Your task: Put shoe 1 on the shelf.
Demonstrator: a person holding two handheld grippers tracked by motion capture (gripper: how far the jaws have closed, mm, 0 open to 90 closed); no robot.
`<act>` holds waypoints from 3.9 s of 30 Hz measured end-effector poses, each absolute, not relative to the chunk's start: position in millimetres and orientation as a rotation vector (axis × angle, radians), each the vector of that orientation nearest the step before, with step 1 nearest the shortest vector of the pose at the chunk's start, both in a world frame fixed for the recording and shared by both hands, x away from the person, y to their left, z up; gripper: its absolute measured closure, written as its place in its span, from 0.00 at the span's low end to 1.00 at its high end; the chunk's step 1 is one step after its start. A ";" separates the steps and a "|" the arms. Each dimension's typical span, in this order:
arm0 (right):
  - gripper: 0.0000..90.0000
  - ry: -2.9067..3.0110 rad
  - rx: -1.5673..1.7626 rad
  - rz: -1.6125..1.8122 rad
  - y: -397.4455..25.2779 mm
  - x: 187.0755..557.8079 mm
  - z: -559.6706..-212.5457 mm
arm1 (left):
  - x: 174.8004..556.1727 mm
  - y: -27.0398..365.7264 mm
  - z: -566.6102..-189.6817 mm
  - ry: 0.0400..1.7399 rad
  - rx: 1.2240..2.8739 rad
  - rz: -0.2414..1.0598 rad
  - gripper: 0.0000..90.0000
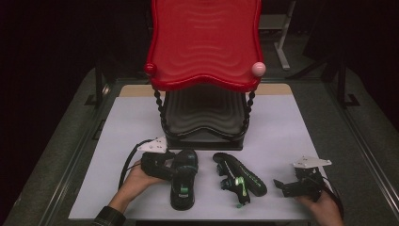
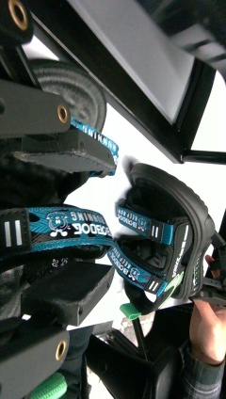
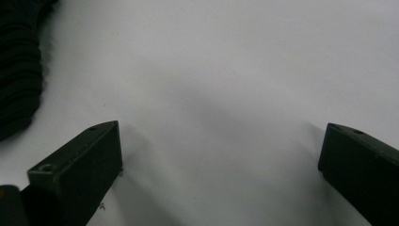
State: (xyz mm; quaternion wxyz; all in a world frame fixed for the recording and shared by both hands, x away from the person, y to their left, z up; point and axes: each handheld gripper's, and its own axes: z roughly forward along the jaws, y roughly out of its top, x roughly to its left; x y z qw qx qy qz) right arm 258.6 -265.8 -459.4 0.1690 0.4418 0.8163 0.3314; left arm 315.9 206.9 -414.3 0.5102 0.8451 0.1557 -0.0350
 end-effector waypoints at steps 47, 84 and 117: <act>0.00 2.321 1.256 0.942 -265.8 258.7 -459.4 | 306.3 209.2 -317.3 0.205 1.887 -0.007 0.77; 0.00 2.319 1.256 0.941 -265.8 258.6 -459.5 | 311.8 201.1 -196.2 0.101 1.846 0.023 0.77; 0.00 2.321 1.260 0.942 -266.0 258.4 -459.4 | 354.3 198.2 -94.8 0.061 1.844 0.173 0.77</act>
